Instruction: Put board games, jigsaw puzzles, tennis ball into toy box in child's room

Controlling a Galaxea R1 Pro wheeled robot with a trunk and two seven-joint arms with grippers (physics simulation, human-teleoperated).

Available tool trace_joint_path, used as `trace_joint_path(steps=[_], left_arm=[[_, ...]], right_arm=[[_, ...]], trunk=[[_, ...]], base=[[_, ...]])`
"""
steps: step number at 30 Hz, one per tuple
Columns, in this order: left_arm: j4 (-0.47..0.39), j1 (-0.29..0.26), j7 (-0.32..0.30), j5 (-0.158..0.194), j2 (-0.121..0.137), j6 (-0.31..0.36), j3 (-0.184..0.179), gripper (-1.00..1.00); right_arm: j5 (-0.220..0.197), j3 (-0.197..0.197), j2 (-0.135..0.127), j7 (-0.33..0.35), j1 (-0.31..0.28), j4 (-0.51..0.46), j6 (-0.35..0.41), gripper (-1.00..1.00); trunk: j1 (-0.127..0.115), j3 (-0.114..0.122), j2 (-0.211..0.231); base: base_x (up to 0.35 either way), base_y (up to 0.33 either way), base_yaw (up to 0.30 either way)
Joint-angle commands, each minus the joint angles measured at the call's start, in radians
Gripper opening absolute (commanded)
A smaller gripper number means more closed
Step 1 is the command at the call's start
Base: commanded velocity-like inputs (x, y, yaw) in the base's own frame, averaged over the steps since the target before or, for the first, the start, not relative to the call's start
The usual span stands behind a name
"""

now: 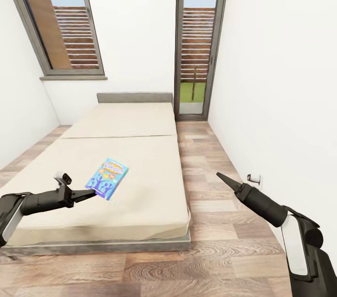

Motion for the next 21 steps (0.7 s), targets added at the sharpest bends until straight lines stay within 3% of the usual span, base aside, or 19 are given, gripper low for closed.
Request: trace_joint_path(steps=[1, 6, 21], left_arm=[[0.000, 0.000, -0.004, 0.001, 0.010, 0.011, -0.005, -1.00], [-0.004, 0.000, -0.004, 0.003, 0.030, 0.011, -0.013, -1.00], [-0.011, 0.000, -0.004, -0.002, 0.030, 0.011, -0.017, -1.00]], right_arm=[[0.000, -0.002, 0.001, 0.002, -0.001, 0.000, 0.005, 1.00], [0.000, -0.002, 0.000, 0.002, 0.000, 0.001, 0.005, 1.00], [0.000, -0.002, -0.002, 0.000, 0.000, 0.004, 0.005, 1.00]], trunk=[[-0.004, 0.002, 0.007], [-0.023, 0.018, 0.042], [-0.081, 0.065, 0.147]], base=[[0.000, 0.000, 0.000], [0.000, 0.000, 0.000], [0.000, 0.000, 0.000]])
